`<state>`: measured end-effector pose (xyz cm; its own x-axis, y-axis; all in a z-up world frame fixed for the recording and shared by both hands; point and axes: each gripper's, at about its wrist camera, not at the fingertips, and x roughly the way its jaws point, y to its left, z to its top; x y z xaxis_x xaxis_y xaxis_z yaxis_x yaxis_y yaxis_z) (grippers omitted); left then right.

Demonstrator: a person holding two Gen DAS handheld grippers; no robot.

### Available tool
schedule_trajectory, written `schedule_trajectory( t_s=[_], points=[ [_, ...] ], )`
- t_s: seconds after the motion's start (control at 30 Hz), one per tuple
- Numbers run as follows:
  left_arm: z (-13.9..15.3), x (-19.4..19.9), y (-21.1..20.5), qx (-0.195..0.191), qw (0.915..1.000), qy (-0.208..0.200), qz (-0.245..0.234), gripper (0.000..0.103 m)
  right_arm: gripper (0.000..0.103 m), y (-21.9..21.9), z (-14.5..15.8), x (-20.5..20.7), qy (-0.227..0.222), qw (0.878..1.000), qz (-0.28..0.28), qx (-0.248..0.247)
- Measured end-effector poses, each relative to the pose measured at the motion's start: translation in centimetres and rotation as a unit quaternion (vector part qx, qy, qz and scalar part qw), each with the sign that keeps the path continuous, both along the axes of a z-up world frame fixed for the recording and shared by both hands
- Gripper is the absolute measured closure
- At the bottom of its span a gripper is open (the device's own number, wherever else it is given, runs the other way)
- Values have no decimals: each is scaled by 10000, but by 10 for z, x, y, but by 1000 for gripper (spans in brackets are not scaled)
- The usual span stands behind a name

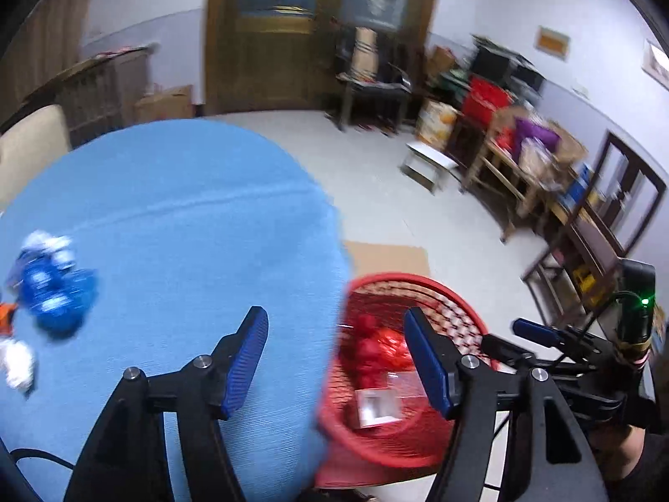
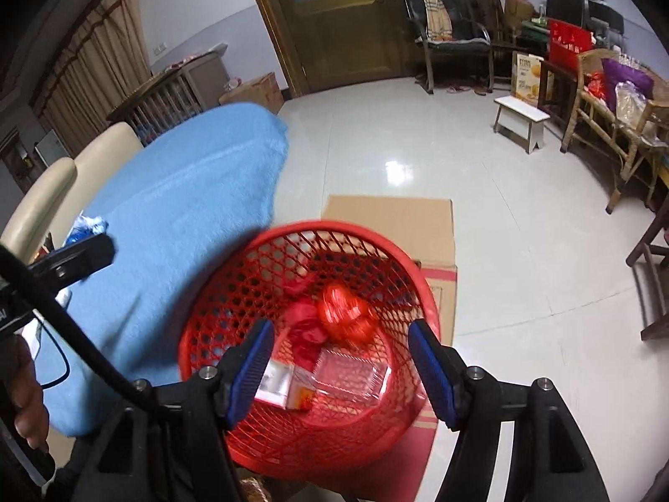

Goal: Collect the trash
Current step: 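Move both tools back to the table toward the blue bag and white paper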

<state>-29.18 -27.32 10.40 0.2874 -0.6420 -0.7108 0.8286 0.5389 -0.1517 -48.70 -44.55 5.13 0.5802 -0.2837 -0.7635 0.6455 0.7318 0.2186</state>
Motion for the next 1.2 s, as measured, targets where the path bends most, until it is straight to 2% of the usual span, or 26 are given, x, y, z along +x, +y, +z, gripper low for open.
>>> schedule_trajectory(
  t_s=[0.1,0.23,0.43,0.57,0.67,0.73,1.03,1.2],
  points=[
    [6,25,43,-138,9978,-23,647,33,33,13,10,22,-120,9997,225,-70],
    [3,60,108,-190,9858,95,1663,32,33,40,18,62,-187,9968,762,-124],
    [-15,99,187,-156,9566,339,2890,31,33,94,21,122,-136,9867,1614,-113],
    [-30,120,227,-132,9349,533,3508,31,31,130,22,164,-17,9761,2167,-168],
    [-37,128,246,-181,9221,660,3808,31,28,154,26,192,21,9667,2545,-278],
    [-40,133,257,-217,9172,697,3918,31,28,167,30,211,-6,9610,2741,-362],
    [-43,139,275,-244,9112,731,4046,31,27,227,45,323,-155,9303,3606,-649],
    [-41,144,287,-272,9051,754,4176,31,27,243,37,369,-2,9263,3696,-732]
  ],
)
